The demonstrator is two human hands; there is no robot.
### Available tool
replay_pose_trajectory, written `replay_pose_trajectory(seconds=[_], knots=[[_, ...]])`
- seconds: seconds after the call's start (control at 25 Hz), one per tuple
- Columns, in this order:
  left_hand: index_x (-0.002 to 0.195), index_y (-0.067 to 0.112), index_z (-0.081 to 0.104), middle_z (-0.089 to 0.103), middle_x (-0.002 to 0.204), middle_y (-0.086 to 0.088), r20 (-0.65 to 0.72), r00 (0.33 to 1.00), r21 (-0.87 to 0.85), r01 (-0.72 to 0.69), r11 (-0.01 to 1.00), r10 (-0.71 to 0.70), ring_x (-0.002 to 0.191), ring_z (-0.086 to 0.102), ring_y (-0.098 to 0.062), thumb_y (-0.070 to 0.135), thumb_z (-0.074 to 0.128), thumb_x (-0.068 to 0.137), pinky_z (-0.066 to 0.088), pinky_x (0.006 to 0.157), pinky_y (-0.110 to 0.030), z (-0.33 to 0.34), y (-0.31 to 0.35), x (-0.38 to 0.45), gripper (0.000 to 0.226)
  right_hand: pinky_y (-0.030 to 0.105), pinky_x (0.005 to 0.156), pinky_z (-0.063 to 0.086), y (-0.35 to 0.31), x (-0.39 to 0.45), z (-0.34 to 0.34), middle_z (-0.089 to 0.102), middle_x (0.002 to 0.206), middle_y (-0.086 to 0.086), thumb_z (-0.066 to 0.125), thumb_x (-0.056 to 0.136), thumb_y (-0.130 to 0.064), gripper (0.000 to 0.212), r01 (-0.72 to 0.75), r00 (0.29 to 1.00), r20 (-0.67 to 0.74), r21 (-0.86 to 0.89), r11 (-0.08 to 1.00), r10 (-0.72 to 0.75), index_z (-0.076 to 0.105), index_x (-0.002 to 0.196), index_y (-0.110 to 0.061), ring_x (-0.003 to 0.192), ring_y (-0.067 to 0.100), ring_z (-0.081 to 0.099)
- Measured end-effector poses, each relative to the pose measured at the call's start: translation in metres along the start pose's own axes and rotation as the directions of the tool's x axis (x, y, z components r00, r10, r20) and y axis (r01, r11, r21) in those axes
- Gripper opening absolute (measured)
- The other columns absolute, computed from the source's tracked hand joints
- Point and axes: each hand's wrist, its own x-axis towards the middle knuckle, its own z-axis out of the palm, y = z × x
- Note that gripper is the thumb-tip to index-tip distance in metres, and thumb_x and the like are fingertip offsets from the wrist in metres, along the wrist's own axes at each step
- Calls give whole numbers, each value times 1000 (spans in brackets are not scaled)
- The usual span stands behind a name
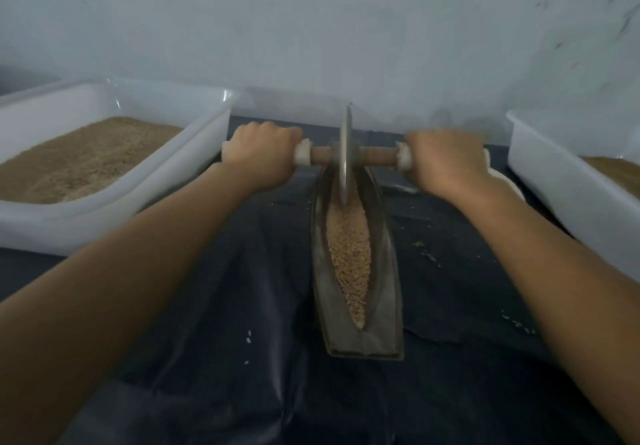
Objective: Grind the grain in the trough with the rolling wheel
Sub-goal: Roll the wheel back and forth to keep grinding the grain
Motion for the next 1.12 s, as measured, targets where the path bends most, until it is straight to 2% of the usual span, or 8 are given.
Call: replay_pose_trajectory(seconds=[0.16, 0.32, 0.48, 0.6, 0.76, 0.88, 1.0, 1.12], knots=[[90, 26, 40, 63, 84, -1, 29, 988, -53, -150, 987, 152, 73, 62, -31, 31, 64, 77, 46, 60, -37, -19, 1, -57, 27, 32, 52, 36, 5, -69, -19, 44, 61, -5, 61, 76, -38, 28, 126, 991, 48, 16, 992, -127, 35, 79, -28, 58, 28, 51], [77, 28, 34, 40, 55, 11, -235, 908, -20, -362, 932, 348, 39, 32, -17, 19, 73, 50, 24, 41, -24, -60, -5, -134, 48, 18, 39, 15, 18, -141, -56, 25, 51, -14, 60, 53, -33, 27, 307, 947, -153, 173, 936, -282, 37, 66, -30, 37, 10, 25], [79, 33, 30, 45, 58, 12, 26, 965, 89, -262, 961, 260, 43, 40, -12, 32, 77, 56, 19, 42, -24, -48, 2, -110, 52, 21, 39, 18, 13, -117, -35, 32, 49, -12, 74, 56, -36, 42, 183, 975, 108, 104, 978, -194, 35, 70, -33, 42, 8, 27], [92, 30, 35, 61, 85, 6, 67, 991, 101, -122, 987, 116, 71, 59, -21, 37, 61, 81, 40, 57, -32, -14, -1, -37, 29, 30, 46, 30, 8, -48, -2, 44, 60, -8, 69, 78, -38, 29, 20, 1000, 11, -23, 1000, -20, 42, 84, -29, 54, 20, 47], [100, 25, 42, 64, 99, -2, 17, 999, 79, -35, 996, 34, 89, 61, -30, 30, 54, 85, 40, 67, -36, -11, -1, 9, 19, 35, 61, 35, 10, -1, 3, 65, 95, 1, 59, 85, -39, 24, -77, 994, 84, 31, 997, 75, 47, 101, -26, 86, 30, 62], [98, 27, 35, 62, 94, 5, 61, 990, 38, -128, 991, 125, 81, 60, -22, 31, 63, 81, 34, 60, -33, -27, 8, -36, 33, 32, 60, 33, 7, -57, -7, 62, 86, -7, 55, 85, -38, 17, -14, 971, 237, 75, 997, -4, 39, 88, -34, 74, 14, 57], [84, 30, 37, 50, 63, 10, -85, 943, 59, -318, 946, 322, 51, 51, -13, 34, 84, 44, 14, 44, -24, -58, 12, -105, 62, 20, 53, 26, 11, -117, -40, 47, 72, -15, 48, 82, -47, 19, 10, 934, 355, 115, 993, -50, 31, 75, -39, 60, 1, 40], [75, 30, 46, 43, 51, 10, -105, 941, 14, -321, 947, 321, 38, 48, -14, 35, 73, 37, 15, 36, -26, -69, 5, -134, 48, 18, 53, 23, 12, -130, -60, 43, 74, -17, 40, 82, -55, 17, 8, 909, 416, 57, 998, -31, 31, 75, -42, 59, -4, 33]])
